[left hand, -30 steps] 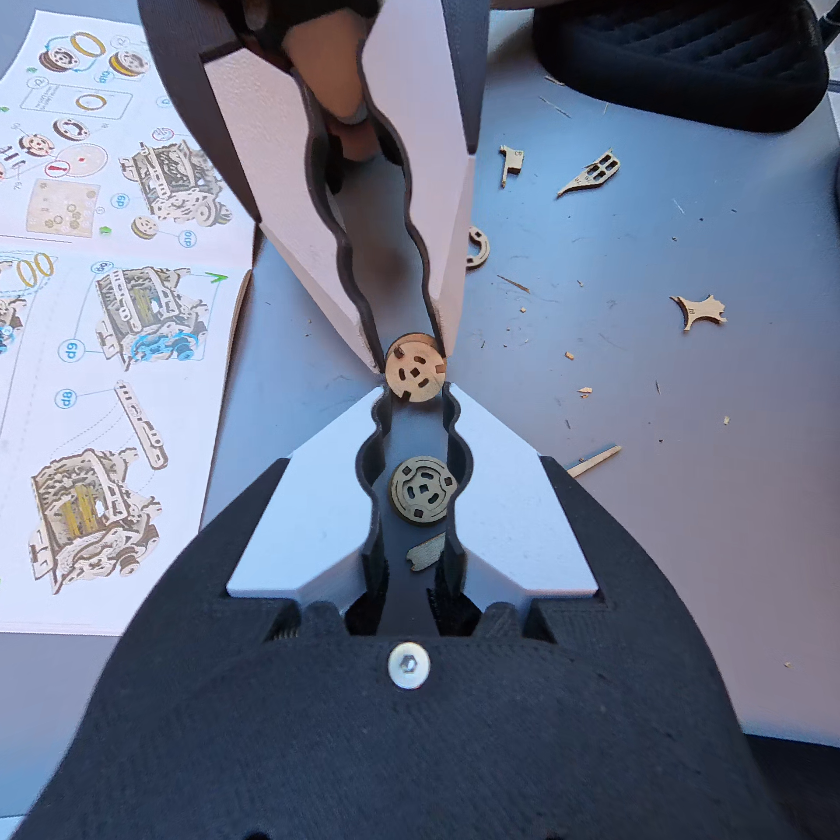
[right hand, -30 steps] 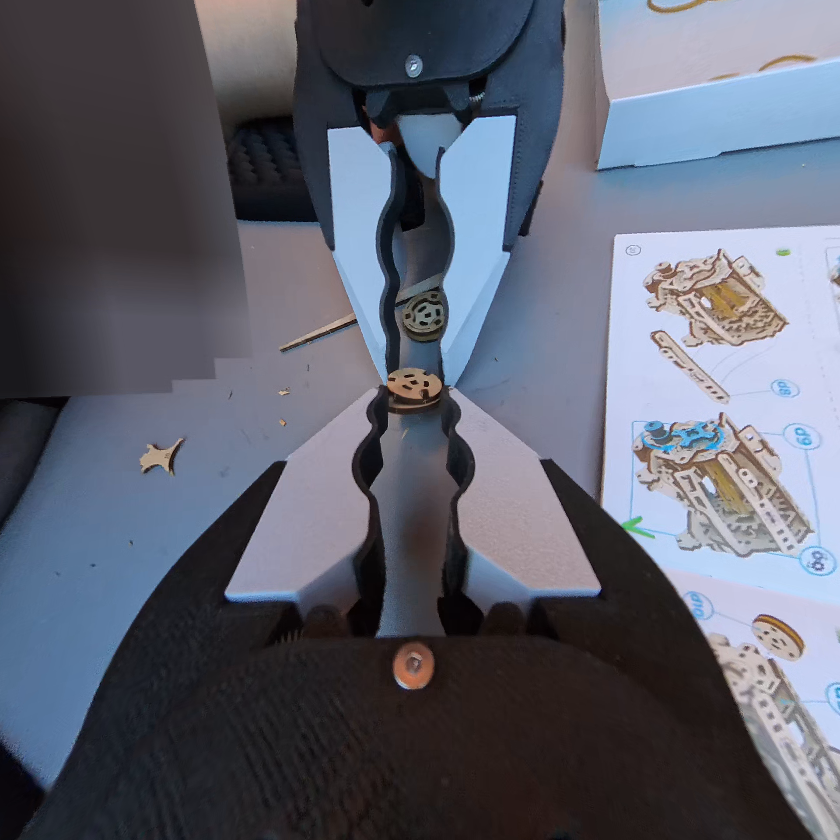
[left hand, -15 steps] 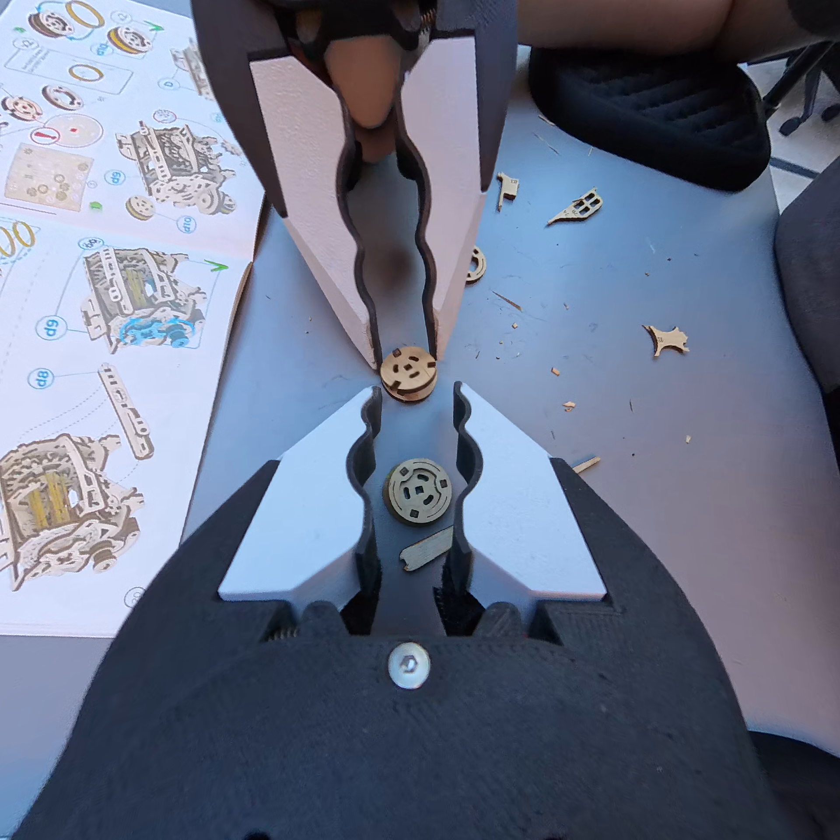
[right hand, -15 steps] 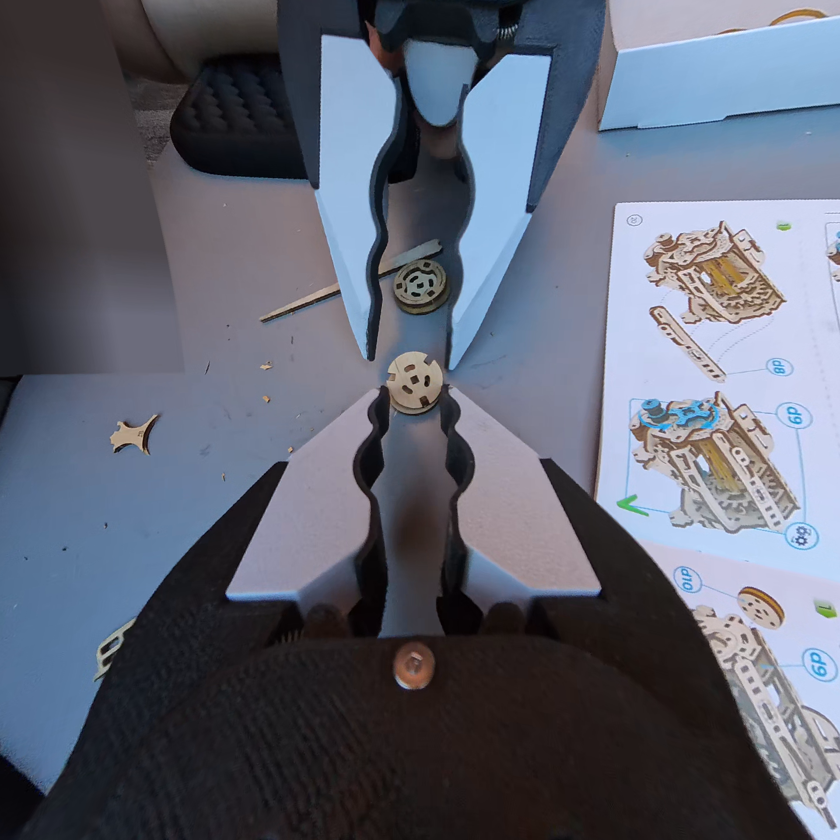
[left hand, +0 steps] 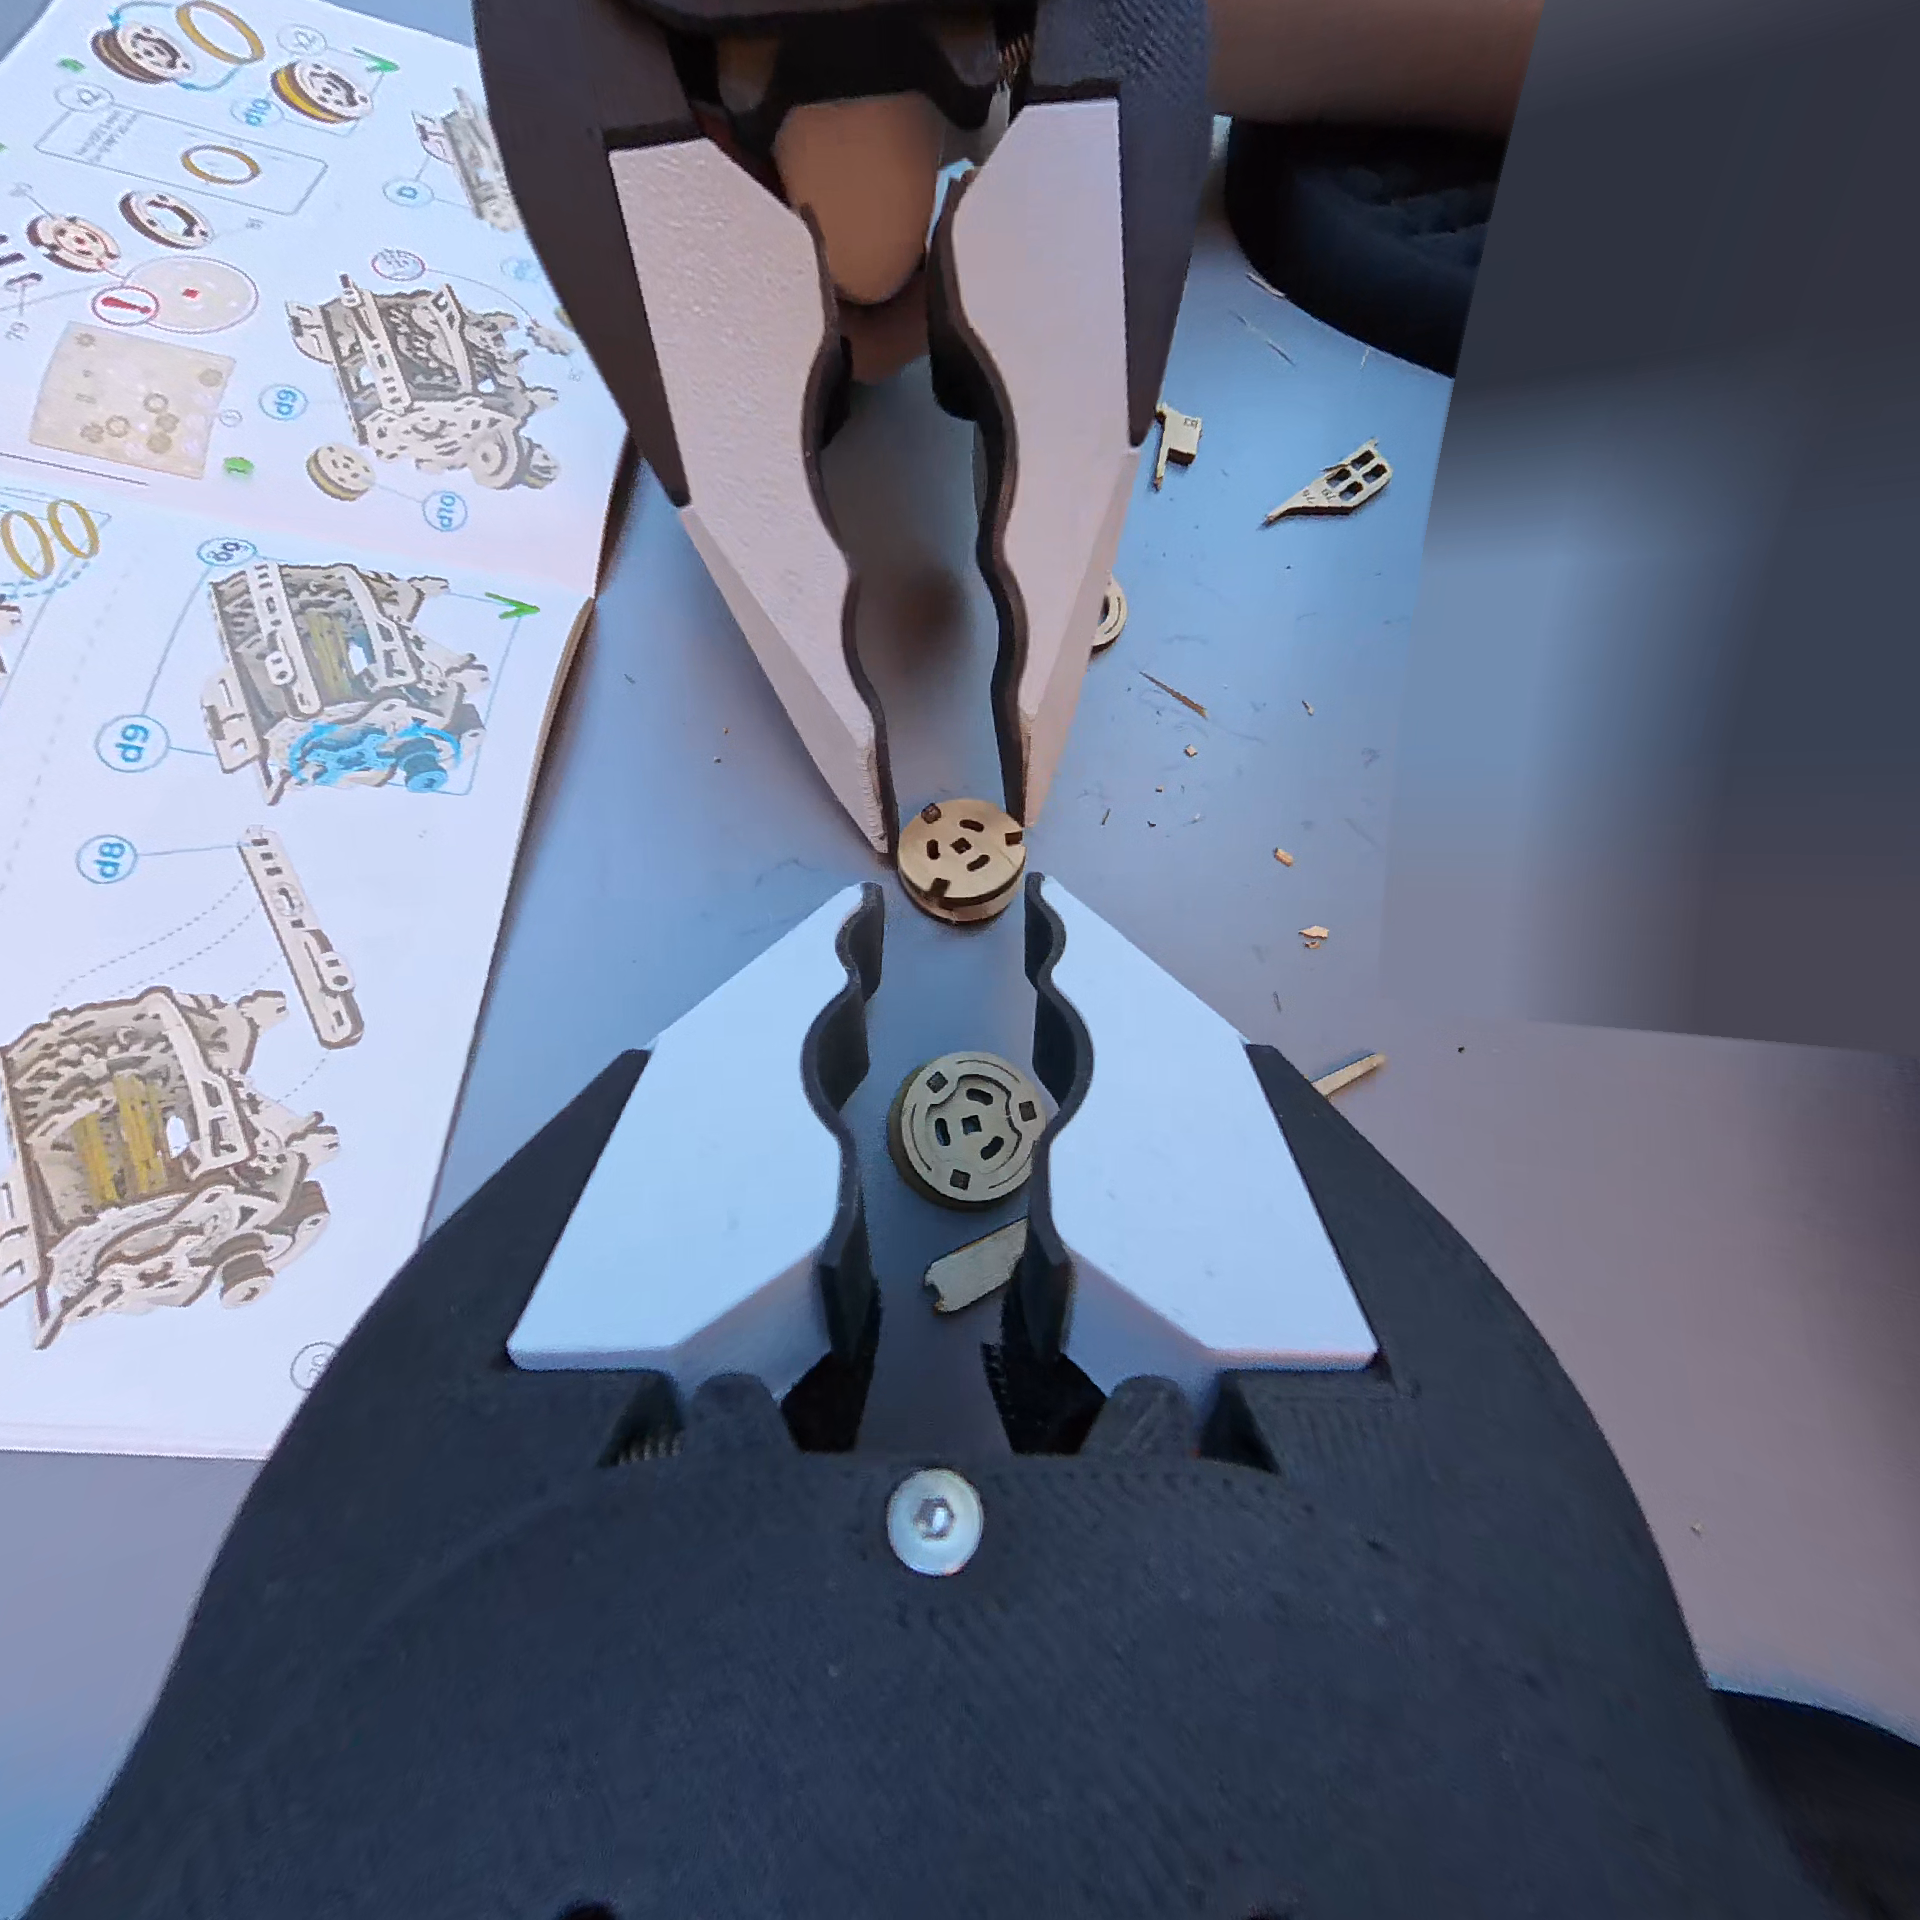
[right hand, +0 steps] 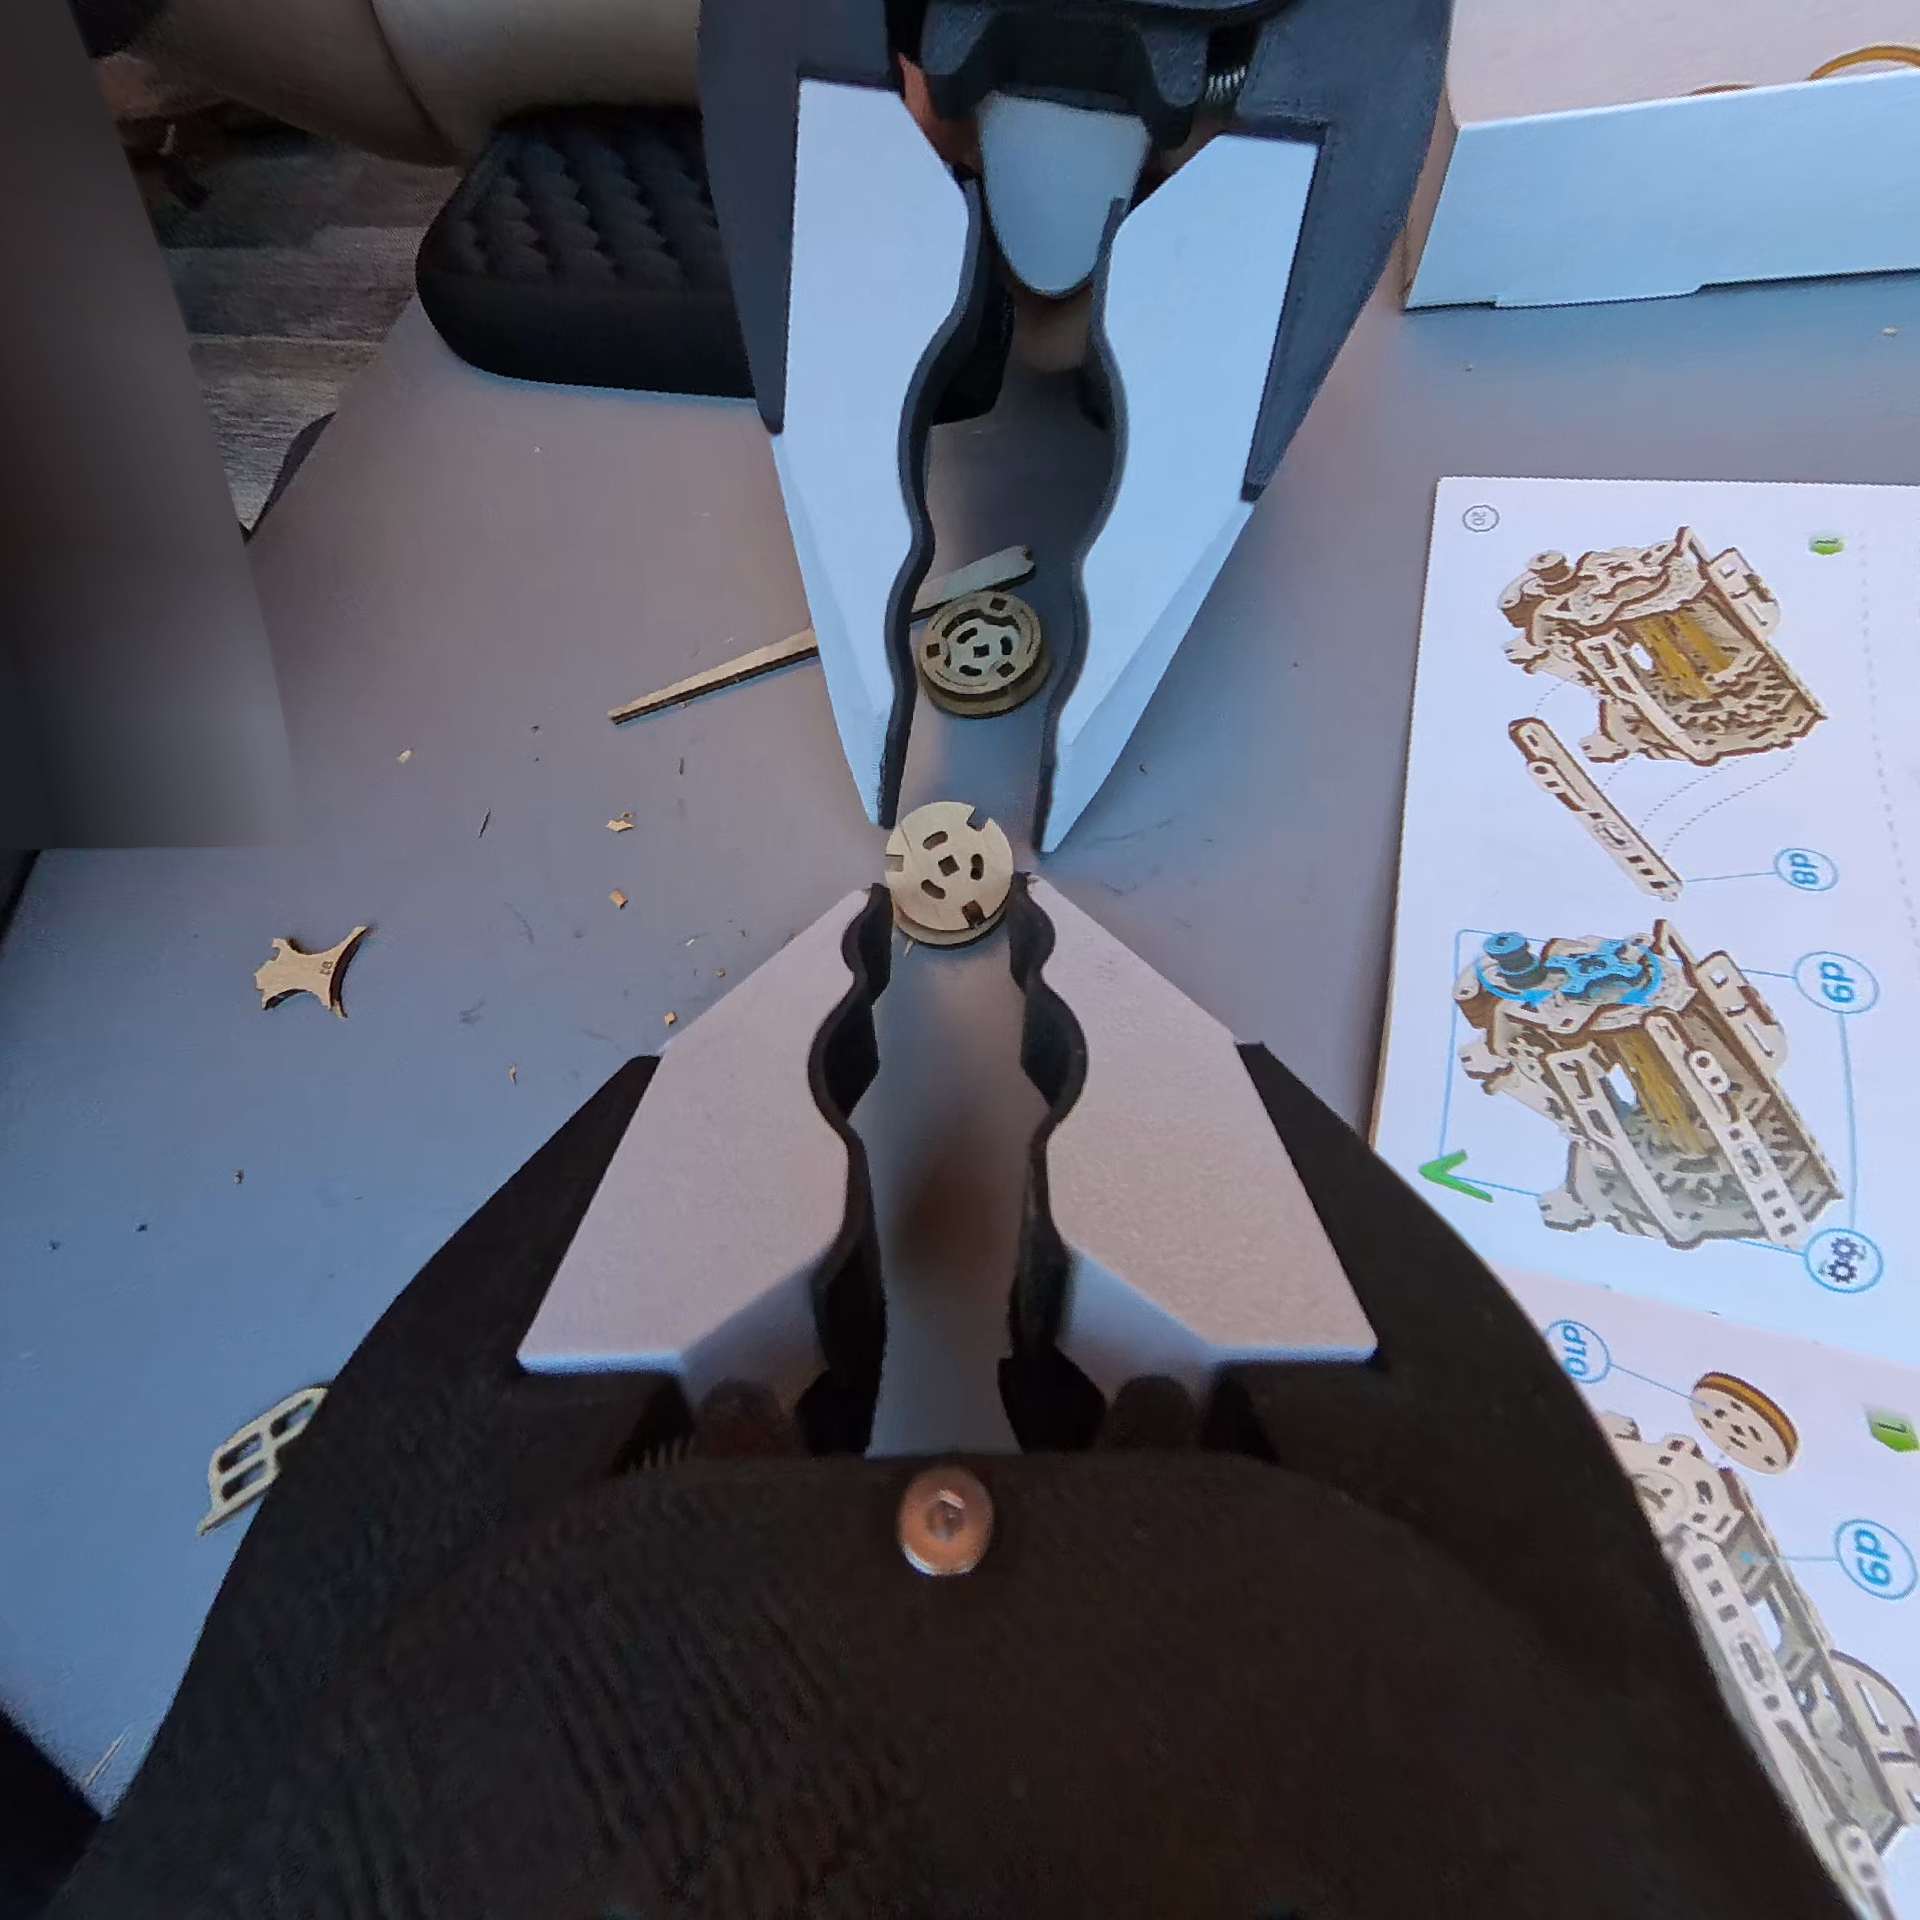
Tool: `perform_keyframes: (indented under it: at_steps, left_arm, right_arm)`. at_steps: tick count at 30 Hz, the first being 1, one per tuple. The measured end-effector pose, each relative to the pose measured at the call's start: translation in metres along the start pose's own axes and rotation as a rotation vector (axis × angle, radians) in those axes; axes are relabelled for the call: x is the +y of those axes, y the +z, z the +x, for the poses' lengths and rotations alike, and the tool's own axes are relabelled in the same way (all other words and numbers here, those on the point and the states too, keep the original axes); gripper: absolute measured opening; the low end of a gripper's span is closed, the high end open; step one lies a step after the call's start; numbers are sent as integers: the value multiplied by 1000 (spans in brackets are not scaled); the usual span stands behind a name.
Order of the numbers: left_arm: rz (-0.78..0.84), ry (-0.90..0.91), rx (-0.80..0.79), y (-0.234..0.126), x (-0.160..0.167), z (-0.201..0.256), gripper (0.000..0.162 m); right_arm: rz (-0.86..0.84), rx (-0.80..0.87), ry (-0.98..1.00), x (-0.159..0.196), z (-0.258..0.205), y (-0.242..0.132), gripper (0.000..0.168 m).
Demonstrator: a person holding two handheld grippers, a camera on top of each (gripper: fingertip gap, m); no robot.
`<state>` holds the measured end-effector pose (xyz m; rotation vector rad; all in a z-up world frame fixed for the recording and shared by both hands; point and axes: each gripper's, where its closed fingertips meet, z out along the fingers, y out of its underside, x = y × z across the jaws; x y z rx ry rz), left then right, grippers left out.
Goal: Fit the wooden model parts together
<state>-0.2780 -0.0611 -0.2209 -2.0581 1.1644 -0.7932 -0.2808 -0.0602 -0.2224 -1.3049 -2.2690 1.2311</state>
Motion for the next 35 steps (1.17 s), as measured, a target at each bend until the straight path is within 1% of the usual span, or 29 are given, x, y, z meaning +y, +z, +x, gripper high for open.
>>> perform_keyframes:
  at_steps: [1,3,5,10,14,22,27,29,31,35]
  left_arm:
    - [6,2,3,-1,-1,0,25]
    - [10,12,-13,-2,-2,-2,25]
    - [12,25,-23,-3,-2,-2,24]
    - [25,42,-16,-2,-5,0,20]
    - [10,77,-38,0,-4,1,19]
    - [-38,121,-102,7,-1,-2,19]
    - [-48,126,-95,7,0,1,20]
    - [-52,123,-82,6,1,2,21]
    - [-56,125,-75,6,1,4,21]
    - [-73,121,-79,7,2,6,24]
  right_arm:
    - [-3,5,-8,0,0,0,22]
    - [-18,14,-19,3,1,-1,31]
    - [-16,25,-14,3,1,-4,34]
    - [-32,52,33,6,5,-6,30]
    - [-46,51,-7,4,2,-1,23]
    - [-42,49,-20,4,1,-1,24]
    - [-32,30,-17,4,-1,-1,26]
    - [-28,15,-5,4,-3,-2,31]
    - [-9,-4,24,3,-4,-5,35]
    - [26,-16,113,0,-1,-13,37]
